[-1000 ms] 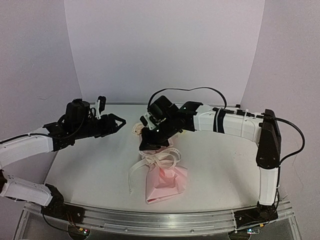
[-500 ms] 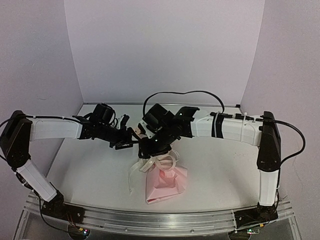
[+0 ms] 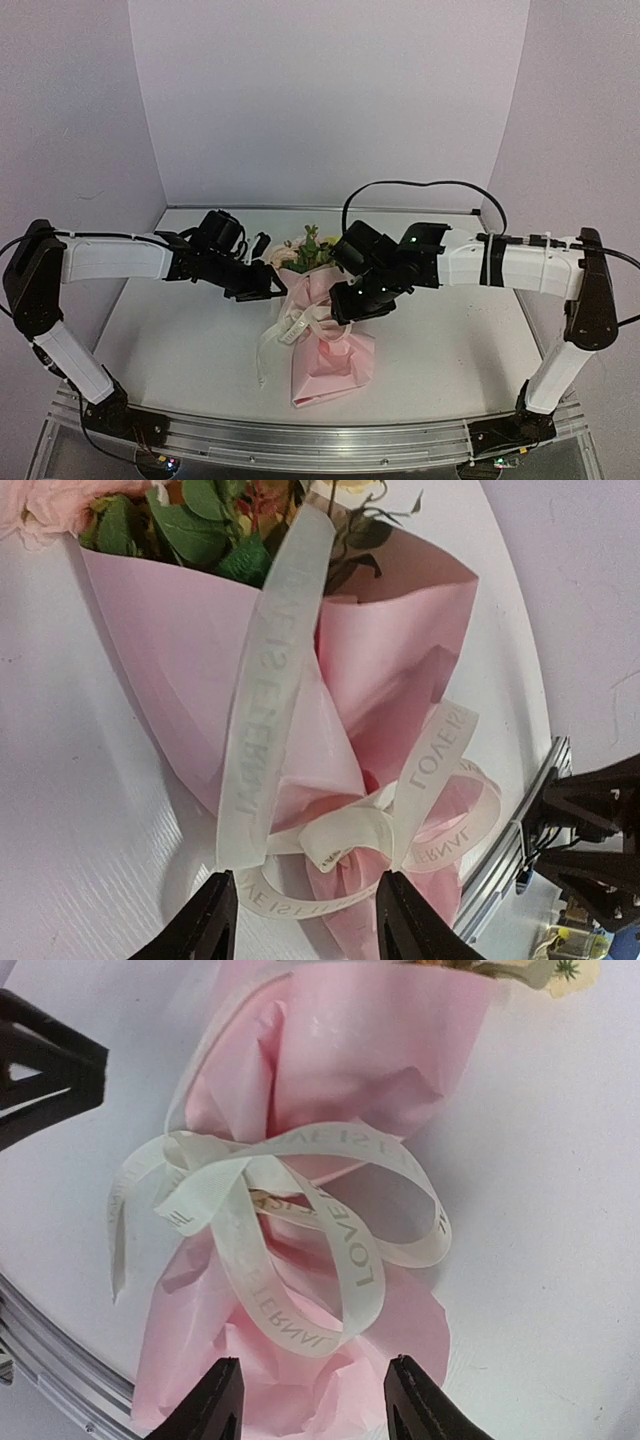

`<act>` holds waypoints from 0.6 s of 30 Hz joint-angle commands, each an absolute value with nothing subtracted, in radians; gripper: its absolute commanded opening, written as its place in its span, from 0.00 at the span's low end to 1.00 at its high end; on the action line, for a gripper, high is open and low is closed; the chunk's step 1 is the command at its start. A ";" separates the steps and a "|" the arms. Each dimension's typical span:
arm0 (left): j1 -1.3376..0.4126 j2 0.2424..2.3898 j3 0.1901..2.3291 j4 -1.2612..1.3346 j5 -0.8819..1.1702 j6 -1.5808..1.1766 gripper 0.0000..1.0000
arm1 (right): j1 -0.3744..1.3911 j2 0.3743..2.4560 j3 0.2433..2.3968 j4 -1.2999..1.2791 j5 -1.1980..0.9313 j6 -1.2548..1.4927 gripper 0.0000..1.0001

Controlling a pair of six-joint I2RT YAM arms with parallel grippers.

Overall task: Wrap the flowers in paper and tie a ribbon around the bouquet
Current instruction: Pick up the half-tied ribbon from the folded bouquet.

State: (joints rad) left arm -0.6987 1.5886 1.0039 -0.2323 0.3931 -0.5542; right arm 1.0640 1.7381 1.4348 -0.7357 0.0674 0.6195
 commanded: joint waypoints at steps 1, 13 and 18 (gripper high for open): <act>-0.789 1.538 0.985 -0.260 0.274 -0.463 0.45 | 1.063 1.748 1.402 -0.720 0.118 0.674 0.50; -0.884 1.471 0.802 -0.077 0.241 -0.449 0.57 | 1.062 1.825 1.395 -0.649 0.085 0.744 0.34; -0.901 1.517 0.805 -0.052 0.213 -0.410 0.58 | 1.054 1.811 1.401 -0.649 0.106 0.753 0.15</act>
State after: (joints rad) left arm -0.8902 1.5123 0.7956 -0.1279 0.2498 -0.4625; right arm 1.0623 1.8183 1.3983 -0.6700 0.0812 0.7348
